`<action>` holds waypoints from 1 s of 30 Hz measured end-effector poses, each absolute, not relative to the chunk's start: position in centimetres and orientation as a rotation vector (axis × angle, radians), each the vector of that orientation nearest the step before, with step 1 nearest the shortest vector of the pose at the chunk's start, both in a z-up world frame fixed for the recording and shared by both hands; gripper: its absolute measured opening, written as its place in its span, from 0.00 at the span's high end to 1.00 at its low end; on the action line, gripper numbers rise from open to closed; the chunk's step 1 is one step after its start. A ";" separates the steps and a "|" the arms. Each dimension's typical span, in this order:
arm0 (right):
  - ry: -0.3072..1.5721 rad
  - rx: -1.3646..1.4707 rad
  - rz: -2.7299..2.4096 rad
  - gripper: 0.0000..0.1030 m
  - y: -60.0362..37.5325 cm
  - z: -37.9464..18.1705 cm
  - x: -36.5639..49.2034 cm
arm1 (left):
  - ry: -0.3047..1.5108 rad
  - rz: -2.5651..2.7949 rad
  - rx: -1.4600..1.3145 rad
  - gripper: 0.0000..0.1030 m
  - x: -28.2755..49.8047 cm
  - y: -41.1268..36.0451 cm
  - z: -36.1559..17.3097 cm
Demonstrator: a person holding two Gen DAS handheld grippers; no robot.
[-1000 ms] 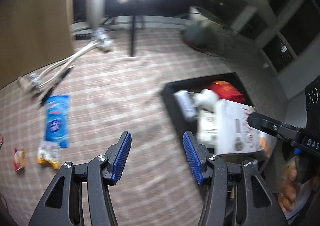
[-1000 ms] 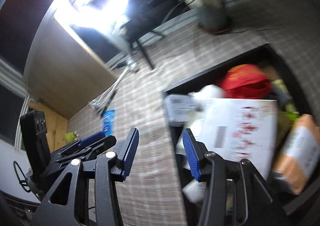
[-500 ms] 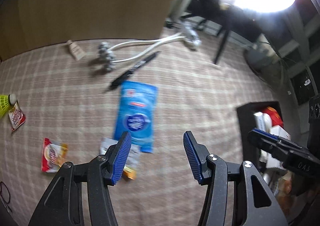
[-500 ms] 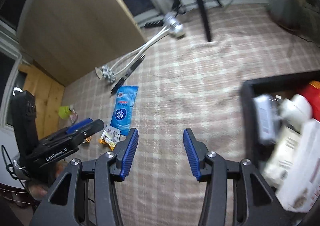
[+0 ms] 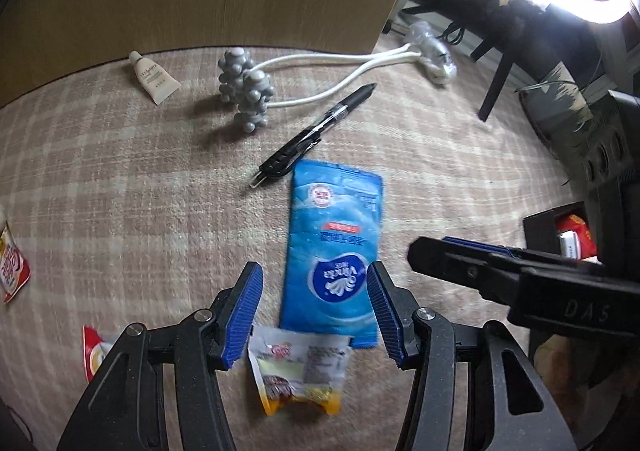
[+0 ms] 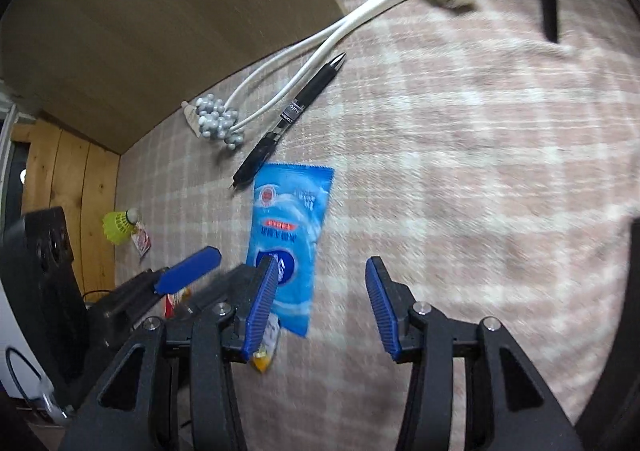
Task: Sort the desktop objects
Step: 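Move both grippers to the blue Vinda wipes pack on the table, then grasp the blue Vinda wipes pack with the left gripper and lift it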
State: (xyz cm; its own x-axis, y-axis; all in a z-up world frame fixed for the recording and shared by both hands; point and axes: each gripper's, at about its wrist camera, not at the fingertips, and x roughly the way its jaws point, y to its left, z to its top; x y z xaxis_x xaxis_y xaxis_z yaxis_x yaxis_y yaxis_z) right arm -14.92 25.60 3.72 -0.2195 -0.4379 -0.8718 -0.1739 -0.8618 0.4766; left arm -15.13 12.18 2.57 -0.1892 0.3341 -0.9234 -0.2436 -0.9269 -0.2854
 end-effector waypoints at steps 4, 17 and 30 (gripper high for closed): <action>-0.781 1.864 -2.151 0.64 25.0 2.4 -16.0 | -0.133 2.141 -1.726 0.51 -15.5 12.1 1.7; -0.859 1.865 -2.077 0.93 24.0 0.8 -16.6 | -0.200 2.040 -1.719 0.78 -14.7 13.9 0.8; -0.864 1.782 -2.108 0.94 26.0 3.9 -14.0 | -0.203 2.004 -1.641 0.89 -12.6 17.8 4.1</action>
State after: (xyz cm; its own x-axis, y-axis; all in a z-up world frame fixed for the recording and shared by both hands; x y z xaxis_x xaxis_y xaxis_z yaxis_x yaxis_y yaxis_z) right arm -13.97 25.98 3.91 -0.2215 -0.5421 -0.8106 -0.1825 -0.7935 0.5805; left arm -12.58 17.77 4.14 -0.1154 0.4905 -0.8638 -0.3071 -0.8446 -0.4386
